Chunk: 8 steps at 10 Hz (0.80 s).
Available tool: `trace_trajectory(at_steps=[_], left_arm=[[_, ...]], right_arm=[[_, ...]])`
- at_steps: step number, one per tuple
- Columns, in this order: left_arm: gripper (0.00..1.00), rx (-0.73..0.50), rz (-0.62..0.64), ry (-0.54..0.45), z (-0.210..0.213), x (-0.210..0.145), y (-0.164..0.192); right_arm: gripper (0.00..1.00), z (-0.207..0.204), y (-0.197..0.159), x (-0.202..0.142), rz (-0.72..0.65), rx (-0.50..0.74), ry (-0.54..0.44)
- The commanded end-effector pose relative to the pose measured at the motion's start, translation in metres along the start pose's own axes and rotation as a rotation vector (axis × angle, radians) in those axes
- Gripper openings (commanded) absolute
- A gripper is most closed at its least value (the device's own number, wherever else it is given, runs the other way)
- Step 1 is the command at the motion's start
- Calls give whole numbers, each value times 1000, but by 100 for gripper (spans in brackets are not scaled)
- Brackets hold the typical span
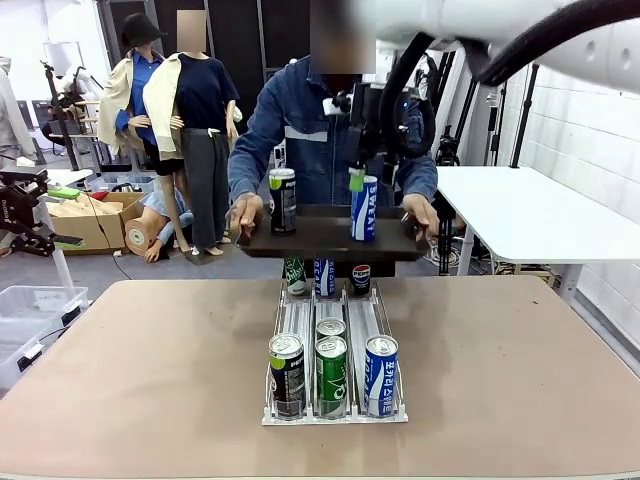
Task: Retrieve and hand over the desired beverage to the person.
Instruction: Place the picked can on the Handle tray extended by the person.
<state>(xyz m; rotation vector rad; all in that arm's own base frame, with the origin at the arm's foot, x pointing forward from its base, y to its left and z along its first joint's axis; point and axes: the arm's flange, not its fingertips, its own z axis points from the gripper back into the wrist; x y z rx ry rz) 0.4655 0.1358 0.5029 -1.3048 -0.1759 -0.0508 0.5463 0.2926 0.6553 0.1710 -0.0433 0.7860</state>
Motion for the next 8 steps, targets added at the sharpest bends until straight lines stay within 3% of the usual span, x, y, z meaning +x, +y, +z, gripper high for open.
trace_trajectory(at_steps=[1, 8], left_arm=[[100, 5, -3, -10, 0, -1, -1], [100, 5, -3, -10, 0, -1, -1]], right_arm=[[100, 8, 1, -39, 1, 70, -111], [100, 32, -60, -178, -181, 227, -371]])
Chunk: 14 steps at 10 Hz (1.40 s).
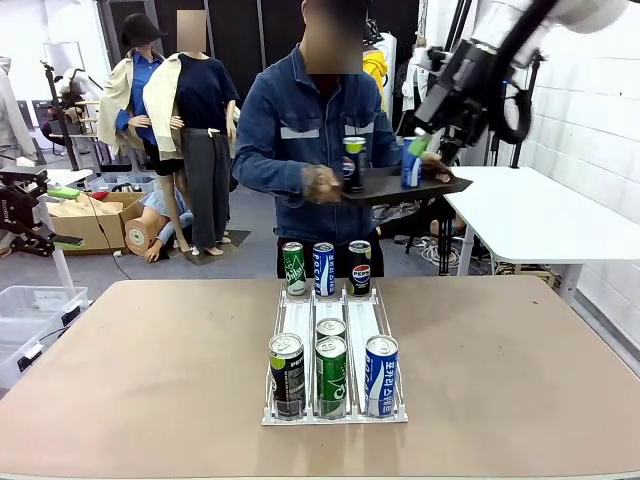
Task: Retrieve and hand over the desired beverage to the person.
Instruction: Place the picked can on the Handle tray extended by the person.
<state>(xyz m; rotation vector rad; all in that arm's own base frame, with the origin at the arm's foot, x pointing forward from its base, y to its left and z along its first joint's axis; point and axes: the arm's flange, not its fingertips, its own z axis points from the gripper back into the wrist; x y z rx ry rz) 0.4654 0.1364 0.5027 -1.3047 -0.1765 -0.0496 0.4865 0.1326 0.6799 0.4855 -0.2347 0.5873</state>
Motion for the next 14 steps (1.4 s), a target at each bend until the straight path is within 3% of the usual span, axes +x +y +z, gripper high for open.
trace_trajectory(at_steps=[1, 4, 7, 11, 14], left_arm=[[100, 5, -4, -9, 0, -1, -2], [100, 5, -4, -9, 0, -1, -2], [100, 5, -4, -9, 0, -1, -2], [100, 5, -4, -9, 0, -1, -2], [100, 5, -4, -9, 0, -1, -2]], right_arm=[[100, -1, -23, -49, -60, 60, -119], [100, 3, -92, -88, -151, 271, -243], [100, -28, -148, -130, -275, 417, -332], [100, -62, -182, -167, -323, 466, -489], [100, -68, -201, -183, -355, 549, -551]])
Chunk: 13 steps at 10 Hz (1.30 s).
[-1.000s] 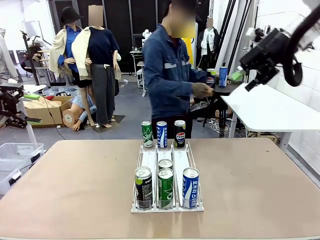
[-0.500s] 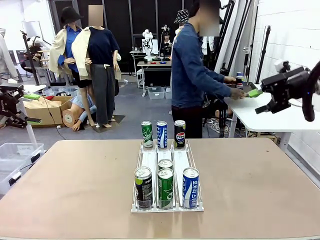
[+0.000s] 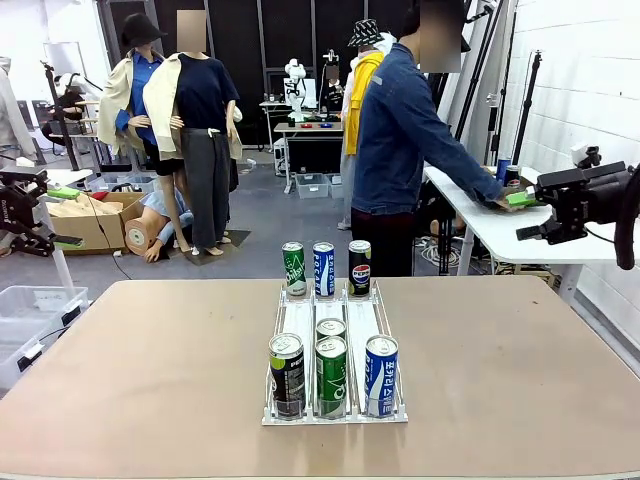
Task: Retrieve and hand over the desired beverage to the person.
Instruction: Place the picked can on the Handle tray extended by the person.
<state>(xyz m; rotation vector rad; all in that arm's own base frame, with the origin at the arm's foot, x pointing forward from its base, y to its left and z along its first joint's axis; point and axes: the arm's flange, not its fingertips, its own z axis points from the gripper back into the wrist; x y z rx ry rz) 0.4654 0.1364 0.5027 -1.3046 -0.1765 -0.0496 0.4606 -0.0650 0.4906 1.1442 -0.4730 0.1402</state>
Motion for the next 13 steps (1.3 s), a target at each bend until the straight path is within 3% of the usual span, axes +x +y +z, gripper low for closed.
trace_trajectory(at_steps=[1, 3, 13], left_arm=[[100, 5, -4, -9, 0, -1, -2], [100, 5, -4, -9, 0, -1, -2], [100, 5, -4, -9, 0, -1, -2]], right_arm=[[100, -1, -9, -3, 11, 78, -26], [100, -2, -3, 2, -15, 35, 15], [100, 1, -6, -1, -5, 48, -14]])
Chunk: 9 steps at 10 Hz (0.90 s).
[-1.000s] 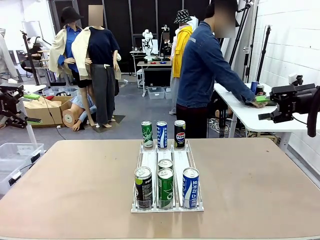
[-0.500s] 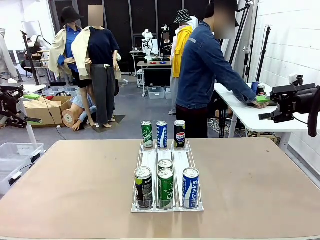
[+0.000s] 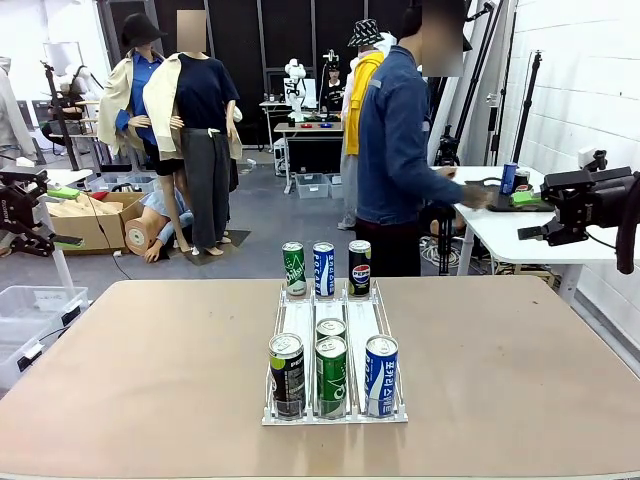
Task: Retrieve and hand over the desired beverage to the person.
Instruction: Place the picked can on the Handle tray extended by the person.
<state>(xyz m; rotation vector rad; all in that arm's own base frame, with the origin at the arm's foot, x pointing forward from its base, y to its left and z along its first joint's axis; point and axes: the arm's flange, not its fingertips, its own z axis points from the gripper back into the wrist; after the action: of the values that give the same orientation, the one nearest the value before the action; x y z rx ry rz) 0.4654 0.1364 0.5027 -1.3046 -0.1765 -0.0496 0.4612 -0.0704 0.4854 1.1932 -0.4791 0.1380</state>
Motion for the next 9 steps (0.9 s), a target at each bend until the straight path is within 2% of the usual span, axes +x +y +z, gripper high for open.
trace_trajectory(at_steps=[1, 9], left_arm=[[100, 5, -4, -9, 0, -1, -2], [100, 5, -4, -9, 0, -1, -2]], right_arm=[[100, -2, 1, 0, 2, 1, 0], [100, -2, 1, 0, 2, 1, 0]])
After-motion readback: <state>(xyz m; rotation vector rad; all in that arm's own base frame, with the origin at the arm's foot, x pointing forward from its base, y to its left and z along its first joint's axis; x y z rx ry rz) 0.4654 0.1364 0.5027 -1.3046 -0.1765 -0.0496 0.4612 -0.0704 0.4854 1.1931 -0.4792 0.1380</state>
